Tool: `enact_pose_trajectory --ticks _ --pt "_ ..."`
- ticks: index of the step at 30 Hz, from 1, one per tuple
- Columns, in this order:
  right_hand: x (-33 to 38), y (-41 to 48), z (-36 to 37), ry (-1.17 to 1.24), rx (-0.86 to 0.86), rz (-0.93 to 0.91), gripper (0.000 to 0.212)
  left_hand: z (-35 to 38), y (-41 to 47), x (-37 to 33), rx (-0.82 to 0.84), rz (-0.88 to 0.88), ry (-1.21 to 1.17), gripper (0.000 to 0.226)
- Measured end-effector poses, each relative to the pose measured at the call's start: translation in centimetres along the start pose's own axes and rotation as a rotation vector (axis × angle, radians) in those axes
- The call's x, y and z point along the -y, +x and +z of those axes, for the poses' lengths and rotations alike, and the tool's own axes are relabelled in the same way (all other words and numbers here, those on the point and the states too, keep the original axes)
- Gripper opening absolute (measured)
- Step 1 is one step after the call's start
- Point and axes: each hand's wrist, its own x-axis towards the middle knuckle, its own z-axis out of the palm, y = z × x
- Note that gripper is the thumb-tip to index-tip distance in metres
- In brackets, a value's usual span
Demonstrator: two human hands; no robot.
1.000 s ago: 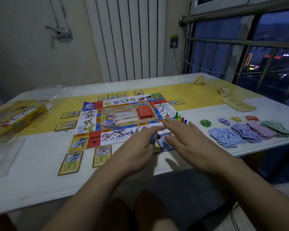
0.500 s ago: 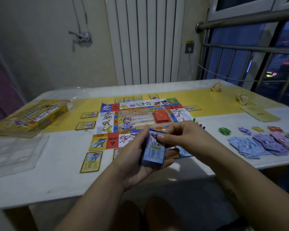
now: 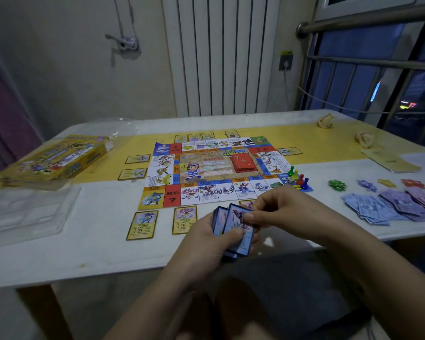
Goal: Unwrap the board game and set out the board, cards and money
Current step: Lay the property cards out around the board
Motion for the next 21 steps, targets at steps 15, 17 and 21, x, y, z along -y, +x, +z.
enact_pose_trajectory --ticks 15,17,21 --pt "2.4 5.2 0.2 -0.267 0.03 -0.053 0.018 -5.5 -0.5 -4.0 -0.525 0.256 0.057 0.022" --pt "2.4 6.2 1.8 -0.362 0.028 -0.063 0.021 -5.9 -0.8 -4.2 -0.484 0.246 0.26 0.017" --pt "1.9 6.9 3.8 -0.59 -0.128 -0.07 0.033 -5.8 -1.1 -3.6 -0.377 0.181 0.996 0.029"
